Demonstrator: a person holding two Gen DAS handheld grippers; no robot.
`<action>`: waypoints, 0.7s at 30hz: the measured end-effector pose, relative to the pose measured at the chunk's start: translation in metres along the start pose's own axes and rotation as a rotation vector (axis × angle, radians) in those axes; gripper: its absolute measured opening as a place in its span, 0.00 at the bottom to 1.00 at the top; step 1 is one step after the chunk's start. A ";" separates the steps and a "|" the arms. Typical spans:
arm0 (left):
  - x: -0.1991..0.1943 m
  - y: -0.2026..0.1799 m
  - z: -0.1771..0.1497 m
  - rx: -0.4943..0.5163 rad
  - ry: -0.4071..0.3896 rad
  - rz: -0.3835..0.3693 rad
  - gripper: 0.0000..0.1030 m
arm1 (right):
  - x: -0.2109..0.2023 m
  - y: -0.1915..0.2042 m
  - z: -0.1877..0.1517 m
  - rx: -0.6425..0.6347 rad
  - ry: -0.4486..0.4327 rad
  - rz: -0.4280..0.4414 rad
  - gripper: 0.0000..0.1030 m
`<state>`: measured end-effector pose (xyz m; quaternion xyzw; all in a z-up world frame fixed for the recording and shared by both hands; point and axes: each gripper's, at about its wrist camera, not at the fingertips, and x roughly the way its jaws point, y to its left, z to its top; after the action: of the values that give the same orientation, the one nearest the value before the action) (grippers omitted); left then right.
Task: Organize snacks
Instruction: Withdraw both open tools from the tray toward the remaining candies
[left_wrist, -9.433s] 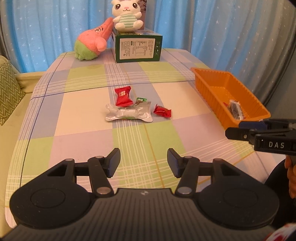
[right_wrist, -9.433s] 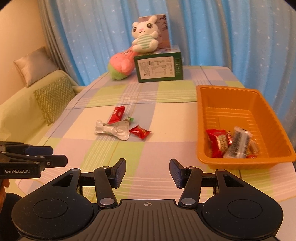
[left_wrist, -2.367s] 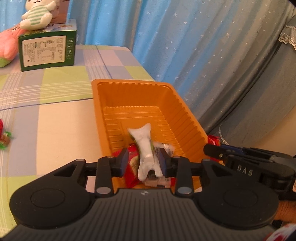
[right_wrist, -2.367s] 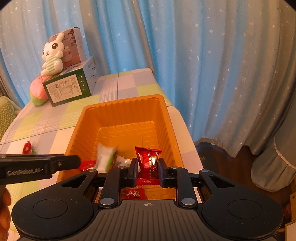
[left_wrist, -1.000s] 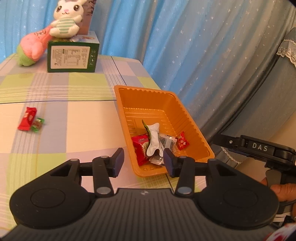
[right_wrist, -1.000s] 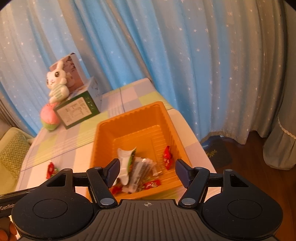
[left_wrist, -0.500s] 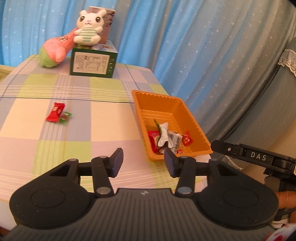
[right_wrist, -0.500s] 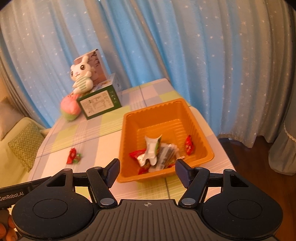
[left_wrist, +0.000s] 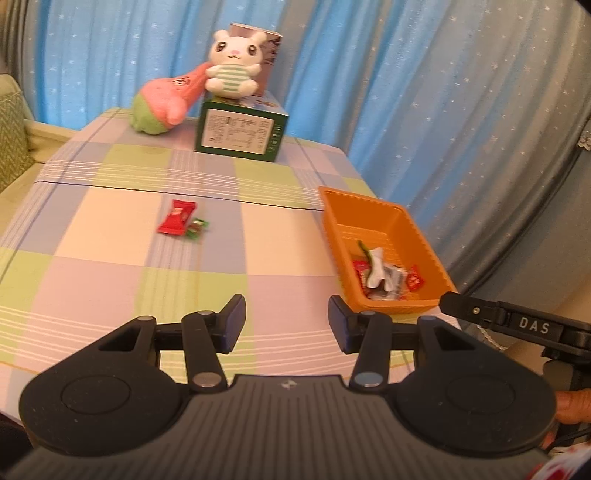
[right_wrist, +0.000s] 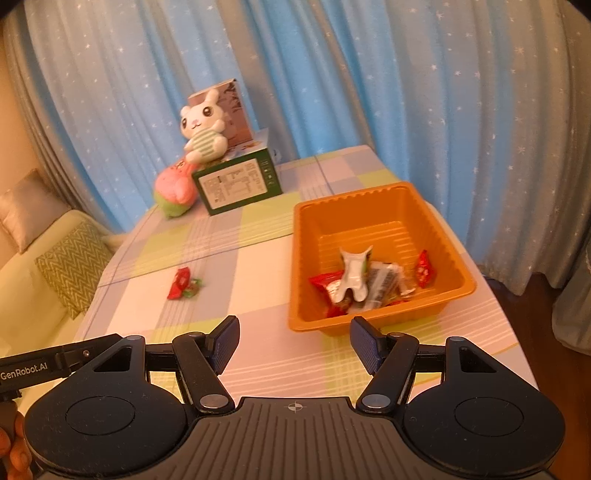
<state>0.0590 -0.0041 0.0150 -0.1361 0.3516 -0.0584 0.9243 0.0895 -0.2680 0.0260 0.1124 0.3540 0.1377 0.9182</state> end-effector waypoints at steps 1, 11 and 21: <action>-0.001 0.003 0.000 0.000 -0.001 0.007 0.44 | 0.001 0.003 -0.001 -0.005 0.001 0.003 0.64; -0.005 0.026 -0.001 0.002 -0.010 0.064 0.44 | 0.015 0.027 -0.006 -0.052 0.025 0.026 0.64; 0.010 0.047 0.002 0.008 0.001 0.103 0.44 | 0.045 0.044 -0.009 -0.092 0.058 0.040 0.64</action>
<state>0.0686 0.0395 -0.0035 -0.1142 0.3584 -0.0121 0.9265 0.1078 -0.2110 0.0049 0.0729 0.3714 0.1754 0.9088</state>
